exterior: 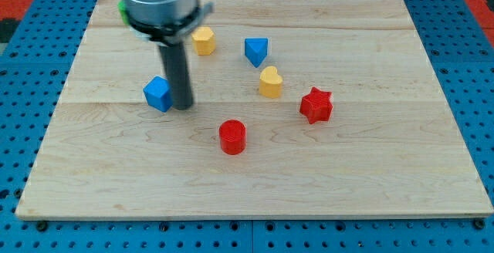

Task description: Move the blue cube to the left of the hexagon

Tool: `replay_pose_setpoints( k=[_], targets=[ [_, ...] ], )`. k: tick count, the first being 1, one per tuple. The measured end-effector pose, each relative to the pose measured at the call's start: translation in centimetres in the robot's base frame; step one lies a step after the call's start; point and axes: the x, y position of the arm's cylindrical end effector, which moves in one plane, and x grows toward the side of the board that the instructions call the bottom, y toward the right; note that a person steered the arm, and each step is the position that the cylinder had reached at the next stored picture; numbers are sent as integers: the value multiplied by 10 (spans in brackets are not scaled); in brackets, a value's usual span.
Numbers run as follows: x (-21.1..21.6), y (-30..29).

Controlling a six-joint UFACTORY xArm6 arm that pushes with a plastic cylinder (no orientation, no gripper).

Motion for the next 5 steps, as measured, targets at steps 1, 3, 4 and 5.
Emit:
replay_pose_setpoints(
  k=[1,3,4,5],
  targets=[
    [-57,-52],
    [-14,-14],
    [4,-41],
    [2,-90]
  ],
)
